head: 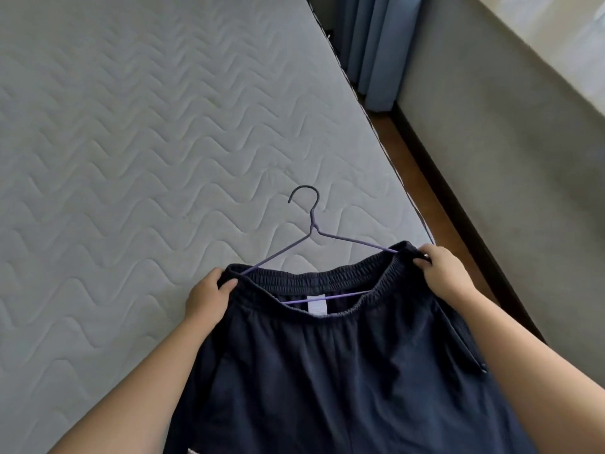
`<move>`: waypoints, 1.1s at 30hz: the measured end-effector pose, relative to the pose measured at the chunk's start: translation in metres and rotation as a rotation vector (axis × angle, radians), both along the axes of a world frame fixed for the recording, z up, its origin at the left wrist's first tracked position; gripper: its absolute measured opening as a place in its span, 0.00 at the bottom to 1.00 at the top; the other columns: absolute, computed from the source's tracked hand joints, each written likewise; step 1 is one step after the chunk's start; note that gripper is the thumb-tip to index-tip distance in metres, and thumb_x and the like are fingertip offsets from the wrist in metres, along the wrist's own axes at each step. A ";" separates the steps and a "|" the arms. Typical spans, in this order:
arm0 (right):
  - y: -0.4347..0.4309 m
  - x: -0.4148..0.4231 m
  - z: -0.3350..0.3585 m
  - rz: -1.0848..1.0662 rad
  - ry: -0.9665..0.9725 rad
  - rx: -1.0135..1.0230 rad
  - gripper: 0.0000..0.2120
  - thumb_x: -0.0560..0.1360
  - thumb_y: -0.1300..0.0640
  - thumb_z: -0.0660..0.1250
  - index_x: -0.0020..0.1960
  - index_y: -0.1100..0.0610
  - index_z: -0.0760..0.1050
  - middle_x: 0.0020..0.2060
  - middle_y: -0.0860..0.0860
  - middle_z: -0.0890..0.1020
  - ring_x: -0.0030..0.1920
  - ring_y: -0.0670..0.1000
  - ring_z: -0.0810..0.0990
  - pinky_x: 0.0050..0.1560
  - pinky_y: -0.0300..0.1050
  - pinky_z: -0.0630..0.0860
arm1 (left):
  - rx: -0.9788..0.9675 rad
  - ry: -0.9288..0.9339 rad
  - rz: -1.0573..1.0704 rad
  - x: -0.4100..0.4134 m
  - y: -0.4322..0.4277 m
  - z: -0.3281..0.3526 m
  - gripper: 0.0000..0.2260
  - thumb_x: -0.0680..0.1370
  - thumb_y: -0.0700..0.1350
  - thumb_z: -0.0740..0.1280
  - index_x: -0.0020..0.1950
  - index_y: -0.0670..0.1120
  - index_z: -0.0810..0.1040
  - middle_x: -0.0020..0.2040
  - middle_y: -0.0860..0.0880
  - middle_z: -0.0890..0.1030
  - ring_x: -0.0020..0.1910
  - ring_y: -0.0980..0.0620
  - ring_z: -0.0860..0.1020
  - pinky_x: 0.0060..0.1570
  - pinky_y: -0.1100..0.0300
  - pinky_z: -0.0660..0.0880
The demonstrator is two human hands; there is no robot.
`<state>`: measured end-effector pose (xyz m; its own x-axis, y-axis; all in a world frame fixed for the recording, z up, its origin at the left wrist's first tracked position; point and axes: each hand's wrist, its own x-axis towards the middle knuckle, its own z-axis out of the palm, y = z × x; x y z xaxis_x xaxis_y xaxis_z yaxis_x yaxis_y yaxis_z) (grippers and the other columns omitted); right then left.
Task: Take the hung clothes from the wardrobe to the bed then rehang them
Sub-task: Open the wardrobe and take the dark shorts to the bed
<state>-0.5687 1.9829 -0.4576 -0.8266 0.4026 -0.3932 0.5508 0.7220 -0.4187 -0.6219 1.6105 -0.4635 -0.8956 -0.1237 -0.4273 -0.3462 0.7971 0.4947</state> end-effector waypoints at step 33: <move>-0.064 0.261 0.102 -0.289 -0.339 -0.258 0.16 0.75 0.59 0.63 0.63 0.59 0.71 0.60 0.58 0.78 0.58 0.58 0.77 0.56 0.48 0.70 | 0.035 -0.290 0.324 0.249 -0.061 0.151 0.12 0.77 0.38 0.60 0.60 0.39 0.73 0.59 0.41 0.76 0.57 0.42 0.75 0.55 0.55 0.69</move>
<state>-0.3080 1.9191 -0.3559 -0.5047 0.4498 -0.7369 0.8482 0.4171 -0.3264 -0.3728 1.5491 -0.3128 -0.6549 -0.3602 -0.6644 -0.7046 0.6088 0.3645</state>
